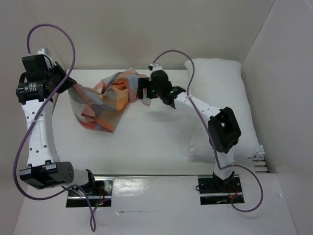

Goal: Put the pillow into the pillowcase

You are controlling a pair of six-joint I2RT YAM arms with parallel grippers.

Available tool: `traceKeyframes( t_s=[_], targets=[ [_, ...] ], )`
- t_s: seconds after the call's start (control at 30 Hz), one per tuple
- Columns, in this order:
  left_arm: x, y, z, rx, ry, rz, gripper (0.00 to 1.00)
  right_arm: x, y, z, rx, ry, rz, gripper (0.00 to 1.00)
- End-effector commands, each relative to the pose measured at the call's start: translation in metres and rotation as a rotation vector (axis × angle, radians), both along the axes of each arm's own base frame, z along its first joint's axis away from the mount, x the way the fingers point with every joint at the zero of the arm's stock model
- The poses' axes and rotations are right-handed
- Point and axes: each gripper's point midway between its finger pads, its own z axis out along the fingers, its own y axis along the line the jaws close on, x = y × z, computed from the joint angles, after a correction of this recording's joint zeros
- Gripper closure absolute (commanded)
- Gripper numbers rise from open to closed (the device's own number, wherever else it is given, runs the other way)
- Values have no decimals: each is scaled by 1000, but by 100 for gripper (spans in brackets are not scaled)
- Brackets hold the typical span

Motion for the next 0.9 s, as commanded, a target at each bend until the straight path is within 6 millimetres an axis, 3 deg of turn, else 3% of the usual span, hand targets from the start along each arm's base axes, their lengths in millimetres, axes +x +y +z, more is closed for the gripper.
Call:
traceKeyframes(
  t_s=[0.0,0.03,0.07,0.13,0.3,0.33,0.37,0.47,0.53,0.67,0.73,0.8,0.87],
  targets=[
    [6,-9,28,18,-107,-48,100,-69,79,10,26,-90,125,0],
    [6,-11,31,26,-115,-48,100,-74,92,0,21,-92,119,0],
    [6,-11,32,18,-115,-44,100,-93,110,-10,15,-92,139,0],
    [4,-10,34,25,-123,-36,100,-105,118,-33,9,-95,119,0],
    [4,-13,38,27,-132,-45,100,-116,144,-58,39,-130,103,3],
    [4,-13,38,27,-132,-45,100,-118,156,-51,49,-147,120,3],
    [4,-13,38,27,-132,-45,100,-117,158,-72,5,-118,123,4],
    [4,-13,38,27,-132,-45,100,-126,181,-77,-20,-141,164,4],
    [4,-13,38,27,-132,-45,100,-129,188,-95,-45,-125,176,4],
    [4,-12,38,39,-130,-42,100,-132,197,-102,-40,-123,194,2],
    [2,-12,41,48,-133,-46,100,-132,198,-119,-62,-109,195,2],
    [2,-12,44,50,-142,-46,100,-127,203,-118,-51,-113,178,2],
    [2,-12,44,50,-142,-46,100,-126,206,-132,-61,-95,174,5]
  ],
)
